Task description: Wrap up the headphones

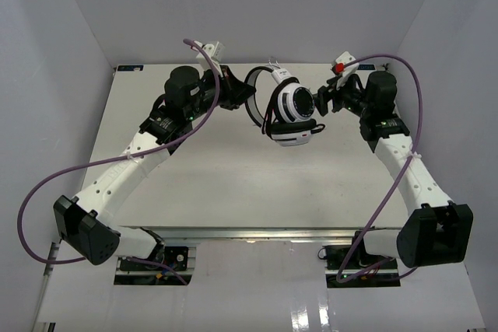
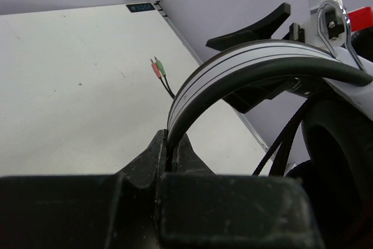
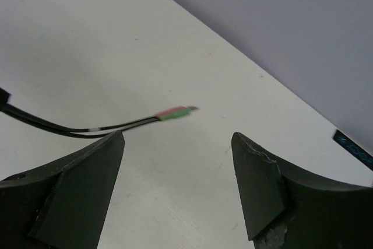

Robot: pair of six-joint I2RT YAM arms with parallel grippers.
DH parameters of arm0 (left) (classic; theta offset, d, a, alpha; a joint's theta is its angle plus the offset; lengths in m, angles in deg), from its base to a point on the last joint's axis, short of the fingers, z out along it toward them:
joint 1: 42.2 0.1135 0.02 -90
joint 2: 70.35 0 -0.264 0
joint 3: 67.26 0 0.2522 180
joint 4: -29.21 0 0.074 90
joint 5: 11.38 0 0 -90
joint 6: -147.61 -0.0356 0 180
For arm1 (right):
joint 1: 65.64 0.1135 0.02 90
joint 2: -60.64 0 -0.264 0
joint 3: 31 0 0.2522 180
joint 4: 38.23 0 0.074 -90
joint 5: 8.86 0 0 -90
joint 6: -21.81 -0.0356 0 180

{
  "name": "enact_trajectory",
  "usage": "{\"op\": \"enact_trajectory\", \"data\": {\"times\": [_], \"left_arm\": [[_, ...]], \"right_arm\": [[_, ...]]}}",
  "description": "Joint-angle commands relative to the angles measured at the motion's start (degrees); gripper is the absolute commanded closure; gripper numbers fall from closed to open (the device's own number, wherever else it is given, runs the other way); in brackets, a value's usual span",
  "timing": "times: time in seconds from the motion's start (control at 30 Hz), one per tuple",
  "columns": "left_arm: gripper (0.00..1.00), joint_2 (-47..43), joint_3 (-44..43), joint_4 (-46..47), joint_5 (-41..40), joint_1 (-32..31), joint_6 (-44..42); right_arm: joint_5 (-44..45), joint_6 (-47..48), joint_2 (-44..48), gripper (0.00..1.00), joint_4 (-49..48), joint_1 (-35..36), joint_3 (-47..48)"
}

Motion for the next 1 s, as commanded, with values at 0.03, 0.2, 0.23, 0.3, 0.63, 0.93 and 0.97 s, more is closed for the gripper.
{"op": "enact_trajectory", "data": {"times": [0.03, 0.2, 0.23, 0.3, 0.63, 0.93, 0.97], "left_arm": [[1.0, -2.81, -2.17, 5.54, -0.16, 0.58, 2.37], [1.0, -3.07, -4.33, 2.27, -0.35, 1.27, 0.45], [1.0, -3.46, -4.49, 2.11, -0.27, 1.35, 0.29], [1.0, -3.69, -5.17, 1.21, -0.3, 1.62, 0.27], [1.0, -4.48, -7.14, -1.16, 1.68, 2.06, 0.8], [1.0, -5.1, -4.84, 2.65, 3.6, 2.15, 3.38], [1.0, -5.15, -4.6, 3.04, 3.55, 2.2, 3.67]], "right_arm": [[-0.02, 8.14, 0.94, 0.17, 4.04, -5.77, 7.94], [-23.86, 19.87, 0.28, 0.14, 17.92, -7.83, 12.16], [-26.83, 22.26, 0.13, 0.12, 23.13, -7.6, 12.32], [-30.97, 27.02, 0.37, 0.1, 27.41, -7.17, 11.64], [-48.01, 60.89, -4.4, 0.06, 63.23, -4.19, 17.87], [-19.91, -0.77, -2.72, 0.09, -5.89, 9.15, 1.14], [-20.77, -2.34, -4.96, 0.24, -7.0, 9.39, 2.03]]}}
